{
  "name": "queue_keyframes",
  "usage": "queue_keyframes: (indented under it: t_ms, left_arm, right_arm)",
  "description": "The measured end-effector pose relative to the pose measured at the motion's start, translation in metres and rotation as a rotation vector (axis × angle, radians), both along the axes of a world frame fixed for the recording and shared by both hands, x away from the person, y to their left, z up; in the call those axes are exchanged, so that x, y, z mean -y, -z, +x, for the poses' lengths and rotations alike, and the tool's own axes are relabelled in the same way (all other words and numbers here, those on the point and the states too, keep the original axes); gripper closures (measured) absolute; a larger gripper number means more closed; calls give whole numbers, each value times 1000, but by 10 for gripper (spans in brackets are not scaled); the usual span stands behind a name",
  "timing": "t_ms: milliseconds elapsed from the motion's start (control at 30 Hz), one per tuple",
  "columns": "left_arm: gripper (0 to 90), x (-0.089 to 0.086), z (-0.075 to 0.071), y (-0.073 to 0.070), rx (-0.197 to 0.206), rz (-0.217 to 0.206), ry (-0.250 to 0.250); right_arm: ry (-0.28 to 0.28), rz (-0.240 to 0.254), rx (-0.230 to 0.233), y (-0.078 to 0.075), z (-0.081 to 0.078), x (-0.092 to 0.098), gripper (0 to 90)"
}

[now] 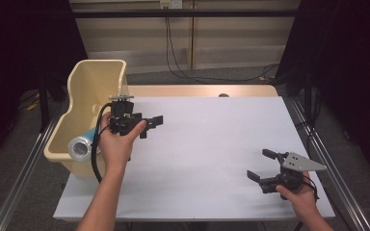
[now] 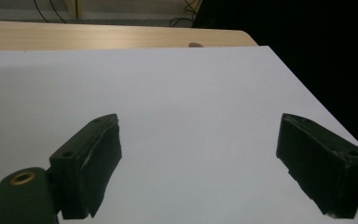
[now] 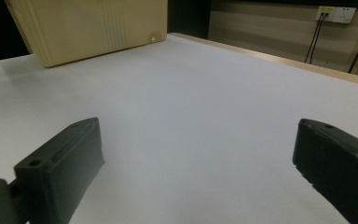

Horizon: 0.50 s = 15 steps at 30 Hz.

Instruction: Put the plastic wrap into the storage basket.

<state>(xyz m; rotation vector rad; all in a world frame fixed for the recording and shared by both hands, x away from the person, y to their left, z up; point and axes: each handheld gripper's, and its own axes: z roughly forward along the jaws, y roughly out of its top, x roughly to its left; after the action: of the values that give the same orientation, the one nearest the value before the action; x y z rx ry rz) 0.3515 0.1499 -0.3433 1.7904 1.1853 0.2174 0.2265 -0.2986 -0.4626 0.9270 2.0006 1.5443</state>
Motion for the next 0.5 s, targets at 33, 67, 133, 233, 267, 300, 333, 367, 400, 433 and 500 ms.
queue_keyframes:
  t_ms: [33, 67, 133, 233, 267, 300, 333, 367, 400, 433, 500]
  left_arm:
    - [128, 0, -2, 4, 7, -1, 3]
    - [123, 0, -5, 8, 19, -4, 4]
    - [119, 0, -10, 15, 37, -6, 10]
    - [110, -2, -18, 25, 59, -15, 16]
    - [108, -2, -21, 28, 68, -16, 16]
    - [104, -3, -23, 32, 79, -15, 21]
    - [96, -3, -25, 34, 84, -14, 28]
    - [94, -3, -28, 37, 91, -14, 34]
    - [93, -4, -30, 39, 96, -15, 42]
    - [89, -4, -32, 41, 103, -22, 46]
    - [85, -5, -37, 46, 119, -30, 57]
  right_arm:
    - [1, 0, 3, 0, 0, 0, 12]
    - [2, -1, 2, 0, 0, 0, 12]
    - [2, 0, 1, 0, 0, 1, 12]
    - [1, 1, 1, 0, 0, 0, 12]
    - [1, -2, 2, 0, 0, 0, 13]
    - [0, -3, 2, 1, 0, 0, 12]
    - [0, -4, 3, 1, 0, -1, 12]
    - [0, -4, 3, 1, 0, -1, 12]
    - [-1, -2, 2, 1, 0, -1, 12]
    - [-1, -4, 1, 1, 0, -1, 12]
    - [-1, -7, -1, 1, 1, -2, 12]
